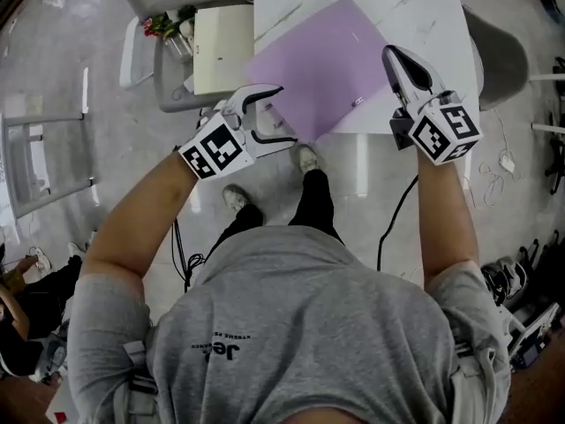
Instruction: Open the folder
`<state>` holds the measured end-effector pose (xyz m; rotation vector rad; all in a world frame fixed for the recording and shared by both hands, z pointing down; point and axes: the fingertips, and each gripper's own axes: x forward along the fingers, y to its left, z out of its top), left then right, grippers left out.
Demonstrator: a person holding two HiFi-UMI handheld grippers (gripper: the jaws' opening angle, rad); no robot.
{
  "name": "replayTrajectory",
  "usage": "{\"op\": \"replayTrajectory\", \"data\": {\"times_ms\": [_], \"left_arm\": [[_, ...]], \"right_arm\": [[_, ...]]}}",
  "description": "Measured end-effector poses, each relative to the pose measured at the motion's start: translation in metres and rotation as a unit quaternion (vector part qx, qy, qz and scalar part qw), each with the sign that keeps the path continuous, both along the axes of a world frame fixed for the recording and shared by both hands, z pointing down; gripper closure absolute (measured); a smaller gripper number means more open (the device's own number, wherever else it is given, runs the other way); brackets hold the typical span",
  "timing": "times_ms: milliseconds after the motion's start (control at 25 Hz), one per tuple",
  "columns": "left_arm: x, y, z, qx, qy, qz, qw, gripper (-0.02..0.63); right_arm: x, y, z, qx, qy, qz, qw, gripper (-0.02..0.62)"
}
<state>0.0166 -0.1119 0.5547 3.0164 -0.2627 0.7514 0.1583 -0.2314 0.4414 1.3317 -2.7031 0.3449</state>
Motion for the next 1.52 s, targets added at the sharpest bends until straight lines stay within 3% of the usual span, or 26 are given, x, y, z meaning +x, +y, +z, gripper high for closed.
{"op": "replayTrajectory", "data": {"times_ms": [200,440,560,640,800,1040,1120,1320,1520], "left_arm": [[0.027,0.02,0.038,0.038,-0.058,0.092,0.9933,0.167],[0.039,0.042,0.092,0.122,-0.148,0.191,0.9627,0.167],[0.041,0.042,0.111,0.156,-0.181,0.214,0.9471,0.169],[0.044,0.039,0.116,0.163,-0.19,0.215,0.944,0.169],[0.049,0.032,0.113,0.17,-0.188,0.211,0.9443,0.279],[0.05,0.038,0.108,0.146,-0.181,0.229,0.9454,0.326],[0.051,0.039,0.104,0.115,-0.17,0.228,0.9518,0.347],[0.052,0.03,0.087,-0.018,-0.115,0.188,0.9752,0.416],[0.052,0.02,0.073,-0.064,-0.071,0.164,0.9818,0.485]], "right_arm": [[0.033,0.006,0.021,-0.005,0.001,0.036,0.999,0.592],[0.059,0.029,0.035,-0.012,-0.003,0.069,0.998,0.592],[0.069,0.038,0.041,-0.017,-0.003,0.081,0.997,0.592],[0.075,0.04,0.042,-0.018,-0.003,0.086,0.996,0.592],[0.082,0.04,0.042,-0.019,-0.004,0.092,0.996,0.592],[0.084,0.039,0.036,-0.015,-0.004,0.091,0.996,0.592],[0.084,0.039,0.035,-0.014,-0.004,0.089,0.996,0.592],[0.084,0.039,0.035,-0.017,-0.006,0.086,0.996,0.592],[0.079,0.038,0.037,-0.022,-0.008,0.081,0.996,0.592]]}}
